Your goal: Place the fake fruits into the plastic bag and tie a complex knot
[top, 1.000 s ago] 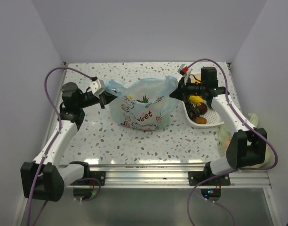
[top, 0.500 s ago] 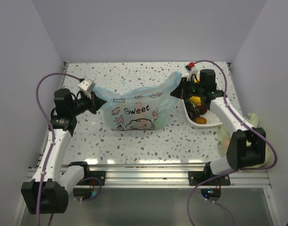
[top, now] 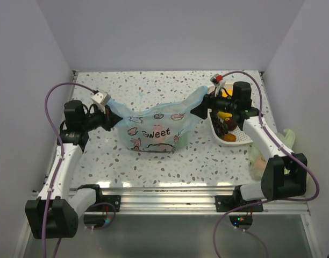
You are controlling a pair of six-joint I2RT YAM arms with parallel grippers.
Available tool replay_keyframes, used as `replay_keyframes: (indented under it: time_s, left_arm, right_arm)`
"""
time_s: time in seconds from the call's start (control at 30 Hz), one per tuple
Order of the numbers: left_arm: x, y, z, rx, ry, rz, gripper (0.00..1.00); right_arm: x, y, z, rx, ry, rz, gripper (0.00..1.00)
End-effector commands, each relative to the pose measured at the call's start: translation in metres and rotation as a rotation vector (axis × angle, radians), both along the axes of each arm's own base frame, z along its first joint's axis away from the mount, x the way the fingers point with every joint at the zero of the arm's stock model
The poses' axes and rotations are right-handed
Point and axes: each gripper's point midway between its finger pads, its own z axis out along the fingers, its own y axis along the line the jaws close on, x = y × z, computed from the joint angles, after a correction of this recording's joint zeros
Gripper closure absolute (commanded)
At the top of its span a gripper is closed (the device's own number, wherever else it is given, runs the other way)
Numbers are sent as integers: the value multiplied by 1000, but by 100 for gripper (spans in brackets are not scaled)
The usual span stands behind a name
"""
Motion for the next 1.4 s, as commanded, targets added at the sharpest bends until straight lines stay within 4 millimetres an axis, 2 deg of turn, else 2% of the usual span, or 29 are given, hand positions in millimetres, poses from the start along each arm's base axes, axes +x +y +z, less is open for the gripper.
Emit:
replay_keyframes:
  time_s: [0.0,0.13,0.3,0.43,0.53,0.6,0.8,0.97,1.0,1.03,1.07,1.1,1.13,1.17,1.2,1.27,1.3,1.33,1.37]
  left_arm:
    - [0,-10,33,-19,-97,-92,100]
    - [-1,-14,39,-37,-108,-126,100]
    - [-1,-20,37,-57,-87,-170,100]
    - [-2,-23,37,-76,-72,-201,100]
    - [-2,-25,36,-85,-62,-219,100]
    - [-1,-25,34,-83,-54,-220,100]
    - [1,-24,32,-58,-58,-235,100]
    - [7,-24,35,-53,-66,-237,100]
    - [8,-24,37,-60,-65,-235,100]
    - [10,-24,38,-65,-64,-231,100]
    - [10,-25,39,-69,-67,-237,100]
    - [10,-25,39,-77,-61,-239,100]
    - [9,-26,38,-78,-61,-244,100]
    - [6,-26,38,-78,-67,-249,100]
    - [4,-26,39,-65,-86,-256,100]
    - [-2,-25,44,-36,-141,-261,100]
    - [-2,-23,45,3,-188,-264,100]
    - [-3,-21,49,28,-222,-258,100]
    - [-6,-19,57,57,-276,-251,100]
  right_arm:
    - [-5,5,30,-56,-269,151,20]
    - [2,8,34,-119,-482,235,13]
    - [12,10,22,-197,-626,316,12]
    - [24,13,16,-212,-653,342,11]
    - [29,15,9,-224,-664,367,1]
    - [31,15,7,-234,-684,387,1]
    - [25,30,32,-133,-704,440,1]
    - [20,42,32,-118,-703,504,2]
    - [19,46,32,-113,-697,510,5]
    - [22,47,27,-114,-678,506,18]
    - [22,49,26,-115,-655,505,27]
    - [23,52,27,-103,-626,494,42]
    - [30,51,28,-105,-599,462,80]
    - [35,51,28,-75,-513,409,95]
    - [41,49,30,-62,-476,367,100]
    - [55,41,34,-48,-378,256,100]
    - [57,37,35,4,-252,182,100]
    - [63,33,40,10,-207,128,100]
    - [74,22,26,-18,-93,0,100]
